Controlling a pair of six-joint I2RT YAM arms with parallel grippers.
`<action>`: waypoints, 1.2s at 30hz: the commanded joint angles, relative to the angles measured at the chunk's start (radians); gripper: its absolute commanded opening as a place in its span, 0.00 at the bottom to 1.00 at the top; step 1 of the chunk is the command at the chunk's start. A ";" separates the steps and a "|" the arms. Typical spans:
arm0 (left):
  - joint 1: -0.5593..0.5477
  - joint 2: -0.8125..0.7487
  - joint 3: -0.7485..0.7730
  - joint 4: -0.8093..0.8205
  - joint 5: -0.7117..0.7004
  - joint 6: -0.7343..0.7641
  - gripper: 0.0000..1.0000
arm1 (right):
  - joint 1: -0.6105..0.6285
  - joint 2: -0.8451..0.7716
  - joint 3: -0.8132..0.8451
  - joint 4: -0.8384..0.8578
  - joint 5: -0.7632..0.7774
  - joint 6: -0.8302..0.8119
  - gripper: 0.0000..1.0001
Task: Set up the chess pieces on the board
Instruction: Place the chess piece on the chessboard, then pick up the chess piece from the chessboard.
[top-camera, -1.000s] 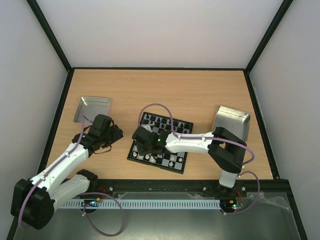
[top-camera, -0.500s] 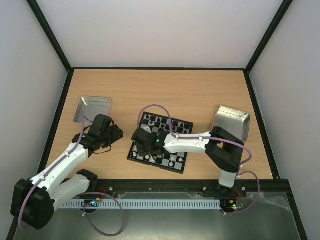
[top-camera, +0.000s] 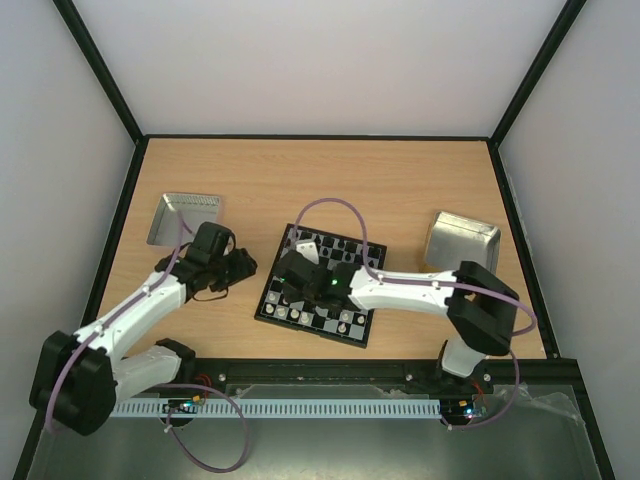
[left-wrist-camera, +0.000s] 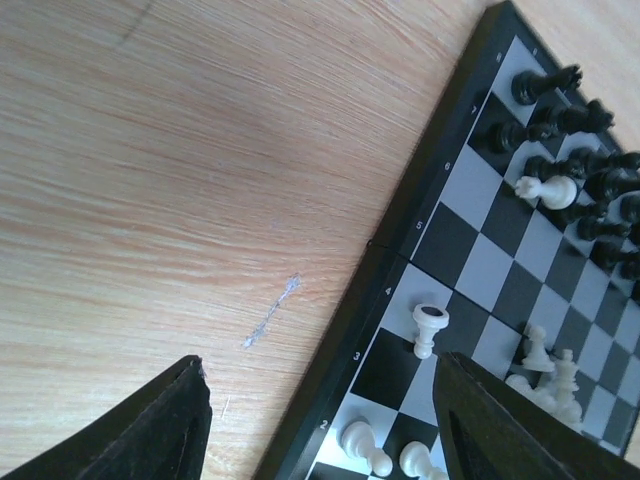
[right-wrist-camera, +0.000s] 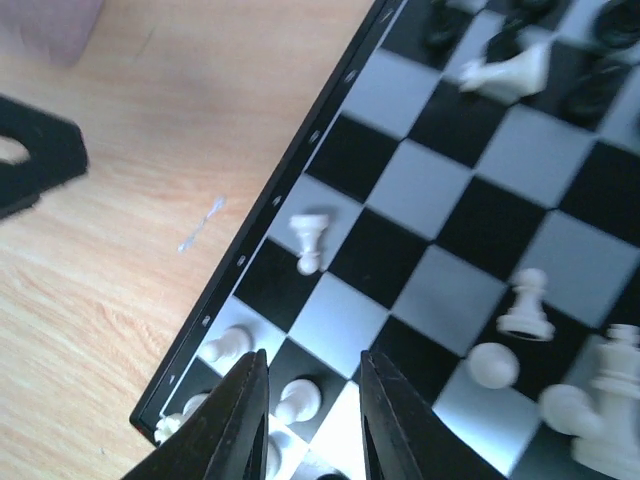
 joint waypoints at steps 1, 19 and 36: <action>-0.018 0.107 0.082 0.004 0.042 0.087 0.61 | 0.005 -0.094 -0.078 0.022 0.186 0.110 0.25; -0.266 0.470 0.308 -0.052 -0.129 0.092 0.53 | -0.004 -0.260 -0.272 0.060 0.276 0.206 0.25; -0.280 0.569 0.332 -0.031 -0.116 0.068 0.33 | -0.005 -0.278 -0.300 0.078 0.282 0.210 0.24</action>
